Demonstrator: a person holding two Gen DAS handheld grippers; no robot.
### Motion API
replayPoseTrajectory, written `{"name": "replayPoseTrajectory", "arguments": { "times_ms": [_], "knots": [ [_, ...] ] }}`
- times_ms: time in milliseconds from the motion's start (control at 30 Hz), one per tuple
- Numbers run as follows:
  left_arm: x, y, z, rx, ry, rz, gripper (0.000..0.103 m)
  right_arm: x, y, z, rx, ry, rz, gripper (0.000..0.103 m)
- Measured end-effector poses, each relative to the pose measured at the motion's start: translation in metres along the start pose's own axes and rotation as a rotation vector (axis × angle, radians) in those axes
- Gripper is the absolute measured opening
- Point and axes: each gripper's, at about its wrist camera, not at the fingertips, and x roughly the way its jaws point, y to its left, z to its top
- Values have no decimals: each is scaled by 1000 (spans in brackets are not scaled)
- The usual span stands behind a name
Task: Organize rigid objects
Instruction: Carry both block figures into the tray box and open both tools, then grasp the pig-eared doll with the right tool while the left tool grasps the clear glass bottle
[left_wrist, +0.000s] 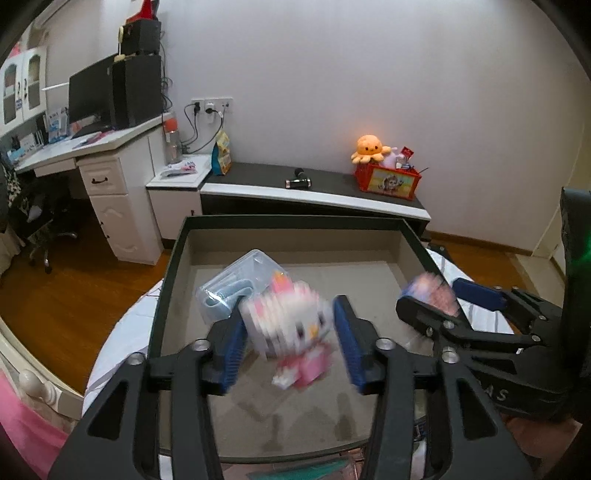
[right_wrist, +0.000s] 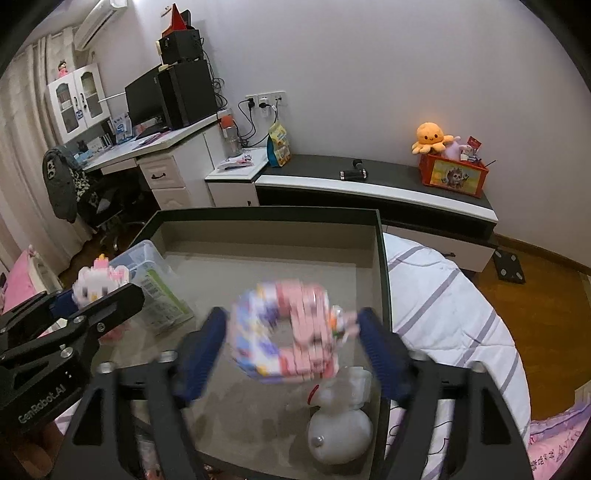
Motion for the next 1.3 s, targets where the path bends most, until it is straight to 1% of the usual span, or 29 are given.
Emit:
{"name": "replayPoseTrajectory", "arguments": {
  "times_ms": [33,100,167,233,333,533,800,900,933,967,1000,1067,1300],
  "knots": [
    [-3,0,-1,-1,-10,10,80,-1,-1,-1,4,-3,-2,84],
    [-14,2,-2,-5,-49,34,96,-3,-3,-2,19,-4,-13,86],
    [-26,4,-3,-4,-80,36,98,-8,-5,-3,34,-9,-16,86],
    [-38,7,-5,-5,-98,43,103,-13,-5,-4,42,-17,-28,86],
    [-56,12,-9,-7,-123,60,103,-25,-5,-6,58,-28,-41,86],
    [-90,26,-21,-39,-147,56,103,-55,4,-13,76,-62,-60,87],
    [-117,35,-47,-67,-142,49,103,-99,18,-32,81,-112,-41,87],
    [-125,35,-57,-70,-140,50,103,-116,22,-40,87,-136,-14,87],
    [-128,34,-61,-72,-140,49,103,-124,23,-44,90,-144,-9,87],
    [-131,33,-65,-74,-139,46,103,-129,23,-47,92,-151,-5,99],
    [-134,32,-67,-75,-138,44,103,-131,24,-49,94,-154,1,103],
    [-140,30,-72,-70,-140,40,103,-144,25,-57,97,-175,21,103],
    [-158,23,-85,-61,-145,37,103,-164,24,-74,103,-183,14,103]
  ]
}}
